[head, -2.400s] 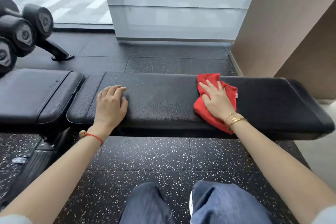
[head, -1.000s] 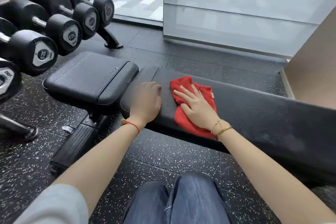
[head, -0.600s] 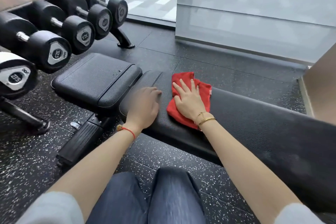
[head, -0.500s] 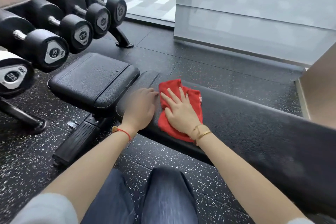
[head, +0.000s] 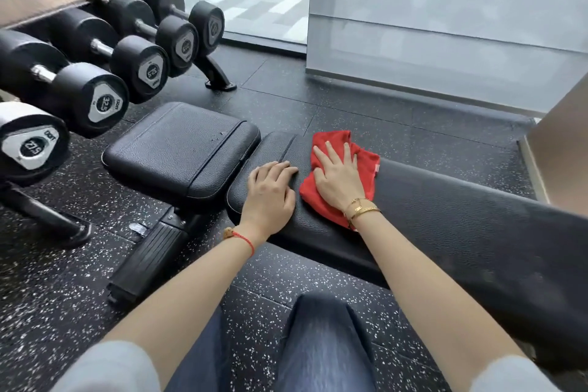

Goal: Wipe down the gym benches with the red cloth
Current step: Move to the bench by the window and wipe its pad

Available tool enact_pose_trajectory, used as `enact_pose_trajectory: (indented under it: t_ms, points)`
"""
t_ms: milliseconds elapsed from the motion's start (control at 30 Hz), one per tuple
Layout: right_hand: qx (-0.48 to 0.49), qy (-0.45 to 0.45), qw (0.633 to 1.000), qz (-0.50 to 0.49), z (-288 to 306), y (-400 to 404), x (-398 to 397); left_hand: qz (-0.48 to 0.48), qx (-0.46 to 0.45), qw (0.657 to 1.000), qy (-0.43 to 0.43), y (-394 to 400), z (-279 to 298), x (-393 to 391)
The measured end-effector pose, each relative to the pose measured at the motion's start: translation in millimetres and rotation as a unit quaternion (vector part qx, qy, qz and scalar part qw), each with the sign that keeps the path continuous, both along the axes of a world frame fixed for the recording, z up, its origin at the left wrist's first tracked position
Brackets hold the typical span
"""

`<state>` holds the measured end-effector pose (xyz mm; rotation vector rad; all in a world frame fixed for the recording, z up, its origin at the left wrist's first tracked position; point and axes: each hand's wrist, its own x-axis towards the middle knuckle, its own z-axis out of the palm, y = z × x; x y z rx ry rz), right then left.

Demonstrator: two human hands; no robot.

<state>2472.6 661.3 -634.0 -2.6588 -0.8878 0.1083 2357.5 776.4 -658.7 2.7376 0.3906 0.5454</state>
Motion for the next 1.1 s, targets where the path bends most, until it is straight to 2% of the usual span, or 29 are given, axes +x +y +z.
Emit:
enact_pose_trajectory:
  t_ms: [200, 367, 433, 533, 700, 833, 967, 1100]
  points:
    - [0.001, -0.006, 1.0, -0.001, -2.1, 49.0, -12.2, -0.074, -0.12, 0.989, -0.049, 32.8, 10.2, -10.5]
    - [0.003, -0.004, 1.0, -0.026, -1.7, 93.7, -17.9, -0.086, -0.008, 0.989, -0.118, 118.4, 21.1, -42.1]
    - [0.0, -0.01, 0.999, -0.034, -2.1, 111.4, -22.6, -0.052, 0.032, 0.994, -0.096, 161.8, 23.2, -50.8]
    - [-0.001, -0.011, 0.999, -0.053, -1.7, 124.7, -32.3, -0.001, 0.043, 0.998, -0.055, 221.3, 24.0, -58.2]
    - [0.012, -0.035, 0.999, -0.031, -8.3, 131.1, -76.3, 0.016, 0.053, 0.998, -0.025, 278.5, 21.5, -56.0]
    - [0.06, -0.04, 0.997, 0.005, -19.3, 125.3, -105.4, 0.006, 0.057, 0.998, -0.002, 294.4, 16.9, -51.4]
    - [0.125, -0.003, 0.992, -0.009, -12.9, 126.1, -102.3, 0.005, 0.052, 0.998, 0.022, 297.3, 10.3, -56.2]
    - [0.241, 0.047, 0.968, -0.048, -3.3, 134.9, -95.8, 0.017, 0.044, 0.999, 0.009, 296.8, 2.7, -55.4]
